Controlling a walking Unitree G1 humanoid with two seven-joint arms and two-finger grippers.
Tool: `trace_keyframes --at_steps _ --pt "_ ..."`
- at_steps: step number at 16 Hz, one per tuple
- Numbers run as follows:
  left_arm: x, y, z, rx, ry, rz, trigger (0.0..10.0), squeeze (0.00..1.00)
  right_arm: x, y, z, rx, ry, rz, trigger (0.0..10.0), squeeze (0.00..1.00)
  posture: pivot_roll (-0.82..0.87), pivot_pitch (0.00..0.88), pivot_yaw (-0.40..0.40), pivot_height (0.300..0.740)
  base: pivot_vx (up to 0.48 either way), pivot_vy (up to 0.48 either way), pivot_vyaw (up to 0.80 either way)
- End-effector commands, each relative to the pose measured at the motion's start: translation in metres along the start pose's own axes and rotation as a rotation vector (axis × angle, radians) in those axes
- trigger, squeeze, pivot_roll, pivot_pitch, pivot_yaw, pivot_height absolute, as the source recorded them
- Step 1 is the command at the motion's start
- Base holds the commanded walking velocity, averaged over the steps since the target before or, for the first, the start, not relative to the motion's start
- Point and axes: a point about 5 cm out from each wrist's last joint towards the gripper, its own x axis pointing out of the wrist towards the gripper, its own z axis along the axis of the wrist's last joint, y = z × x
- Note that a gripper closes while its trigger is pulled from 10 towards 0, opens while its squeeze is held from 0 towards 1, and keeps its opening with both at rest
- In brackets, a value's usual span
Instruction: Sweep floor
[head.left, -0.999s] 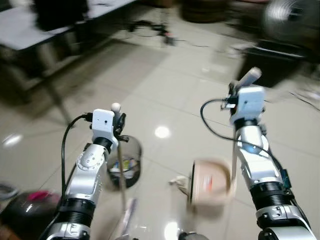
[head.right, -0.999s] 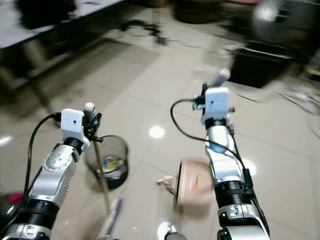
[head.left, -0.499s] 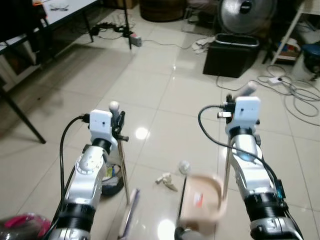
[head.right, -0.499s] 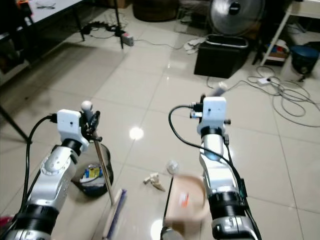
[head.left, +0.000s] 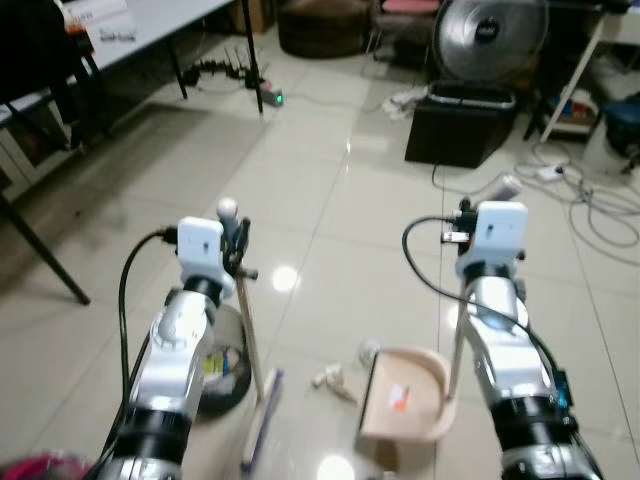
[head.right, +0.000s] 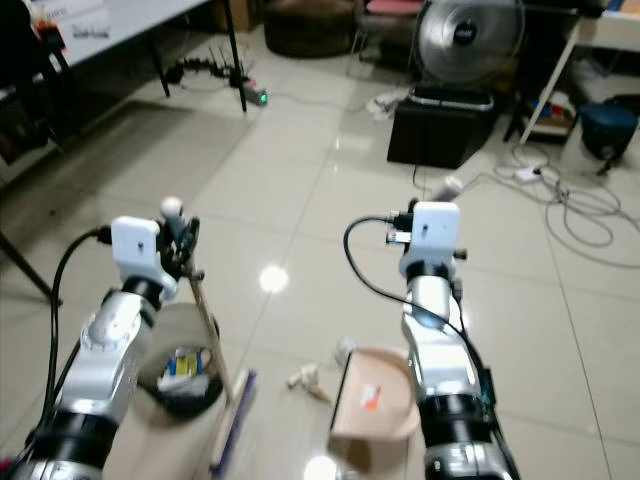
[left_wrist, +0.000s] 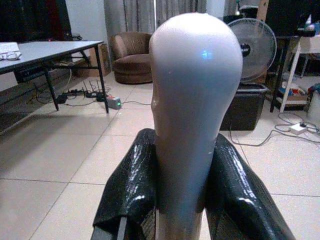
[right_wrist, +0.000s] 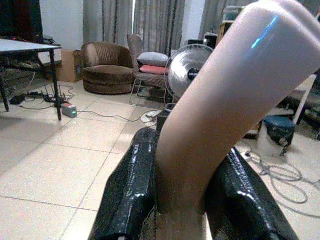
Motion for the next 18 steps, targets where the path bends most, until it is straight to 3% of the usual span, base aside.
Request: trace_keyframes --at_steps 1,4,9,15,18 --pt "0.005 -0.004 0.012 0.014 -0.054 -0.024 10.0 0.0 0.0 -0.006 0.007 0.022 -0.024 -0.024 10.0 0.0 -0.07 0.0 0.027 0.74 0.412 0.0 -0.8" --pt "0.005 -0.004 0.012 0.015 -0.054 -0.029 10.0 0.0 -0.001 -0.004 0.008 0.031 -0.033 -0.014 10.0 0.0 -0.07 0.0 0.028 0.74 0.415 0.0 -0.71" --pt "0.005 -0.003 0.013 0.024 -0.054 -0.034 10.0 0.0 -0.005 -0.001 0.003 0.027 -0.002 0.01 10.0 0.0 -0.07 0.0 0.031 0.74 0.406 0.0 0.0" --pt "-0.002 -0.008 0.004 0.039 -0.023 -0.094 10.0 0.0 -0.016 -0.005 -0.005 0.044 0.039 0.007 10.0 0.0 -0.06 0.06 0.031 0.74 0.0 0.0 0.0" --pt "-0.002 -0.008 -0.001 0.067 -0.016 -0.074 10.0 0.0 -0.023 -0.011 -0.012 -0.04 0.015 0.03 10.0 0.0 -0.06 0.107 0.034 0.74 0.0 0.0 0.0"
